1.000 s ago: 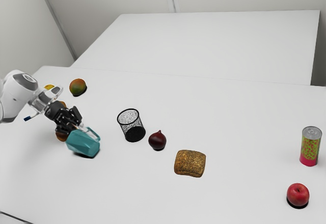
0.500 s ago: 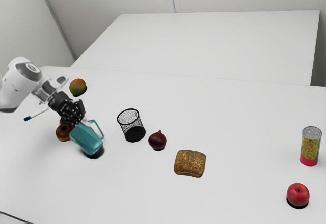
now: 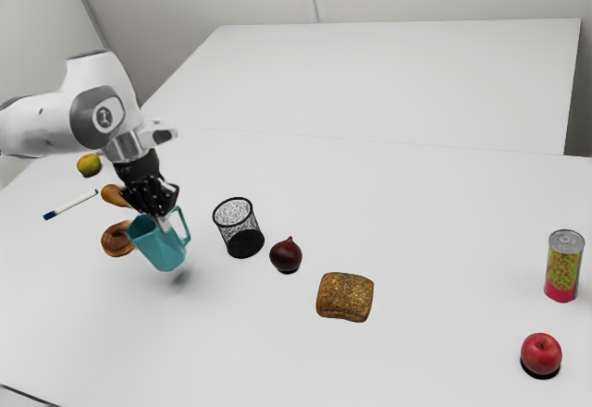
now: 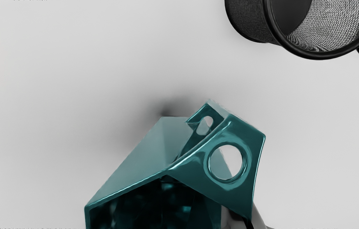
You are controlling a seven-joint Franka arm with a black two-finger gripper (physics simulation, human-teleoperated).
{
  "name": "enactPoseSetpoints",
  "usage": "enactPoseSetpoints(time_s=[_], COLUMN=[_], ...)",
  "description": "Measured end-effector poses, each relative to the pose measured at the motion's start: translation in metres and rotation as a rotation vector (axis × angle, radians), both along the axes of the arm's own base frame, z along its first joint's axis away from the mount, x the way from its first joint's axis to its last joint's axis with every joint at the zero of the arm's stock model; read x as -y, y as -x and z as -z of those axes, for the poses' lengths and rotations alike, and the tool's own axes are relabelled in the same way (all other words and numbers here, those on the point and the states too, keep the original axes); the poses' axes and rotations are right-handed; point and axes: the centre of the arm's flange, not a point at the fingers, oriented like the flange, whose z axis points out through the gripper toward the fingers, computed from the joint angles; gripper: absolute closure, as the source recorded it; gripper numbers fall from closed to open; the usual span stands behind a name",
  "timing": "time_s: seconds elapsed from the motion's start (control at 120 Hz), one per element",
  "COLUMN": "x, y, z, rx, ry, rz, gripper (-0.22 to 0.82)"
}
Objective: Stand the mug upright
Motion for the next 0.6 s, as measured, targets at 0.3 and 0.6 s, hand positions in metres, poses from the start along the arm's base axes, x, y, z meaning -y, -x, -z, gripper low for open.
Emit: enactPoseSetpoints(time_s=[0.3, 0.6], x=[0.052, 0.066], y=[0.008, -0.003], z=[0.010, 0.033], rx=[0.046, 0.054], ry=[-0.133, -0.162], rz=[-0.047, -0.174], gripper=[0.79, 0.79])
